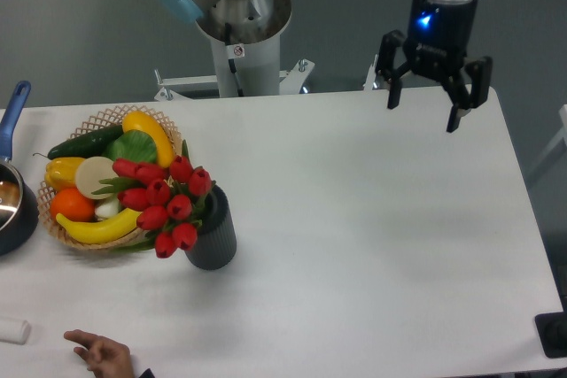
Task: Pick up the flowers from the vase
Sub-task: 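Move the open gripper toward the black vase of red tulips, then lower the open gripper around the tulip stems above the vase rim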
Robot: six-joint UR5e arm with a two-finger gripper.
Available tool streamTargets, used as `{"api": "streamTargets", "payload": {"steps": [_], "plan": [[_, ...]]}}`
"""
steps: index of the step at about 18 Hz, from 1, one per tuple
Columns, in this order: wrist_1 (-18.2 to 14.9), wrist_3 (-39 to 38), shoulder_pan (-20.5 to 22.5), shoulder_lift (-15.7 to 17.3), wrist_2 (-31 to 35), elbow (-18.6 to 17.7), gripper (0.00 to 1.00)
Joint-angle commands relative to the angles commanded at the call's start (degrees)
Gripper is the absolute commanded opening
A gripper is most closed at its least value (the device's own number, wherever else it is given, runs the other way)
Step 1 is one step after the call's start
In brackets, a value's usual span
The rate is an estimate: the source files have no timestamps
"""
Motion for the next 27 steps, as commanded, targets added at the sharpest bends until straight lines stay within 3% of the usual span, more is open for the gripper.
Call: {"api": "streamTargets", "payload": {"steps": [3,8,10,18,27], "plan": [[2.45,-1.86,-1.5,-0.09,-0.27,-2.81,1.0],[13.16,-5.19,-3.08,-0.09,-0.97,-8.0,1.0],[15.46,-5.11,-4.22,-0.96,-0.98,-8.27,1.0],[15.56,-5.64,-7.57,-2.47,-2.99,-10.56,1.0],[15.47,-4.49,-8.18,-1.41,-18.45,-17.75,1.0]]}}
